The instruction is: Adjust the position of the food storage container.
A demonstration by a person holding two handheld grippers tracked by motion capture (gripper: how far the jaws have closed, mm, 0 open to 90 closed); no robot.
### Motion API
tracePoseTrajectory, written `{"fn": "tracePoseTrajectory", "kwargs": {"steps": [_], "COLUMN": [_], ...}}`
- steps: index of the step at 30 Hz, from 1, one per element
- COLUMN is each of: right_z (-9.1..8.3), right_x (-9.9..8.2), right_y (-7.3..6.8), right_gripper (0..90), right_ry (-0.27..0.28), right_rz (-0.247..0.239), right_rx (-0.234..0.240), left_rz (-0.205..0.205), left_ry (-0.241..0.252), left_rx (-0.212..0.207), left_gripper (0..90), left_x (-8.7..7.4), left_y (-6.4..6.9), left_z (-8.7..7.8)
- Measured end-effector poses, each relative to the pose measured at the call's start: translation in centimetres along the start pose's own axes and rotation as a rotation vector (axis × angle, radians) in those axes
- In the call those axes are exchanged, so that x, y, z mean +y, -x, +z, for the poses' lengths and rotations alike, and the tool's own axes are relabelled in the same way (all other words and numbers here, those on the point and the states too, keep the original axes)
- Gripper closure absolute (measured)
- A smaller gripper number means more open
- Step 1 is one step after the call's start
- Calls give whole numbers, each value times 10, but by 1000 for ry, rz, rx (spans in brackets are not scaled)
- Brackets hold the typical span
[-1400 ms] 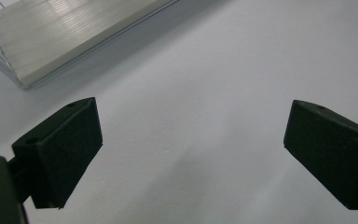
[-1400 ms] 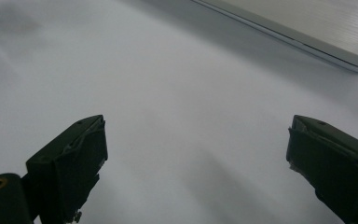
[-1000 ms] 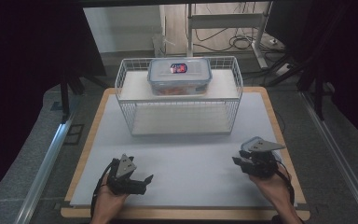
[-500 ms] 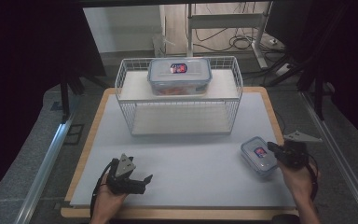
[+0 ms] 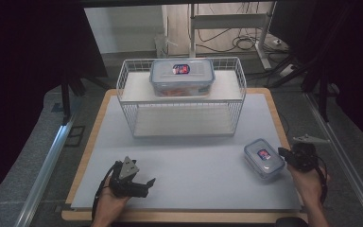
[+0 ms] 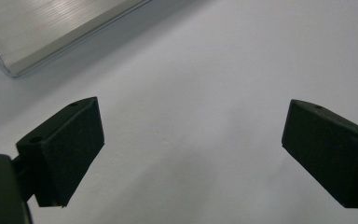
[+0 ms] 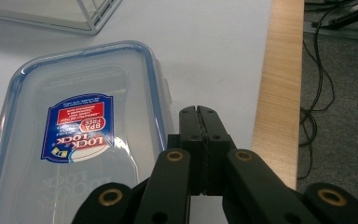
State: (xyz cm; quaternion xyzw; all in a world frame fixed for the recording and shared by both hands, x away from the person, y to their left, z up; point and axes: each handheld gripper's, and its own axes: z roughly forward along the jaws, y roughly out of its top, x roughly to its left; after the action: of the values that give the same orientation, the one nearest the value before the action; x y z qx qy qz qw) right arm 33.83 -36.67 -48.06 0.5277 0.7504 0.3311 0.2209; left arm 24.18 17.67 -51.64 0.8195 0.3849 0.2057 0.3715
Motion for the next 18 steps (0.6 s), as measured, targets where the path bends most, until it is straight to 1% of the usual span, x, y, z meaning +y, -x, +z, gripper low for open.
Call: {"fn": "tracePoseTrajectory", "kwargs": {"steps": [4,6,8,10,18], "right_z": [2,6,9,10,21], "right_x": [1,1,1,4,10], "right_y": [-6,-12,-18,-26,-56], "right_gripper": [900,900,900,900,900], "right_ry": [0,-19,-25,-30,-42], "right_rz": [-10,-24,-32,-57,-113], "right_rx": [23,44,65,81,147], "left_rz": [5,7,13,14,15], "left_ry": [-4,-6,-9,-11,-11], "left_rx": [-2,-4,-5,-5,-8], "left_gripper": [53,53,53,54,54], "left_x": [0,0,0,0,1], "left_y": [1,2,2,2,3], "left_z": [2,2,2,3,4]}}
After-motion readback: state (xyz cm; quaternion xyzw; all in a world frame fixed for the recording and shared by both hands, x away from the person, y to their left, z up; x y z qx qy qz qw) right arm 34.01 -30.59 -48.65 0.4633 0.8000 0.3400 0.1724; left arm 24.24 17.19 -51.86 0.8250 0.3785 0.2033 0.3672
